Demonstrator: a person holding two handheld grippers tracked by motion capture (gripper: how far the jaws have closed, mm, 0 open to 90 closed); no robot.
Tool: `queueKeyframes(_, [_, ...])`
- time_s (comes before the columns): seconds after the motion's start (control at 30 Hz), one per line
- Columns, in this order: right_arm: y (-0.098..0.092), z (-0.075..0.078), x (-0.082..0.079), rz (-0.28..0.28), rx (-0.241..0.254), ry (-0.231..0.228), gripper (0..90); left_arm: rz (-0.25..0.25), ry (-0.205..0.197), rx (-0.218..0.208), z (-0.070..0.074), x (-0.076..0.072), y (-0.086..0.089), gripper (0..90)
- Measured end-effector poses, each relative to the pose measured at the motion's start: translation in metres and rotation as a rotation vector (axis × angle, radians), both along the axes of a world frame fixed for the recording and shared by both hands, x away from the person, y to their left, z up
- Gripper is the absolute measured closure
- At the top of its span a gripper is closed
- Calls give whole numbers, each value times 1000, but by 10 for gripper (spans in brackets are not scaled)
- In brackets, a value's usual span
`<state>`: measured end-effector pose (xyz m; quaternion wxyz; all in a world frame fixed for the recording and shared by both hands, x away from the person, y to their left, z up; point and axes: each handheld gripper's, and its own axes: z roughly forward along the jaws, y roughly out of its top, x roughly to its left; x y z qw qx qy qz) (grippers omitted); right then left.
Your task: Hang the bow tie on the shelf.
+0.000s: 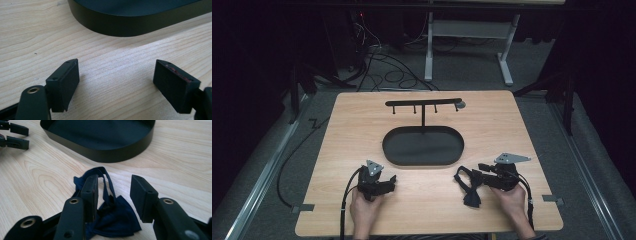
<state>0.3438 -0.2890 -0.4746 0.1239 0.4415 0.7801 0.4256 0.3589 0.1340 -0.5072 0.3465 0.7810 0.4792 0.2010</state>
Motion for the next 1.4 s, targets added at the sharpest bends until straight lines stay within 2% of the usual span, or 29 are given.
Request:
queueKeyframes(0.1, [5, 0, 3, 11, -5, -2, 614, 0, 0, 0, 0, 0, 0, 213])
queueKeyframes(0.23, [11, -3, 8, 24, -25, 12, 630, 0, 0, 0, 0, 0, 0, 213])
queueKeyframes(0.57, [19, -13, 15, 44, -34, 54, 671, 0, 0, 0, 0, 0, 0, 213])
queueKeyframes(0.63, [20, -16, 18, 50, -36, 71, 699, 0, 0, 0, 0, 0, 0, 213])
queueKeyframes(0.87, [22, -20, 20, 68, -44, 89, 796, 0, 0, 0, 0, 0, 0, 213])
queueKeyframes(1.17, [22, -20, 20, 94, -38, 83, 889, 0, 0, 0, 0, 0, 0, 213])
queueKeyframes(1.4, [19, -12, 15, 110, -10, 29, 899, 0, 0, 0, 0, 0, 0, 213])
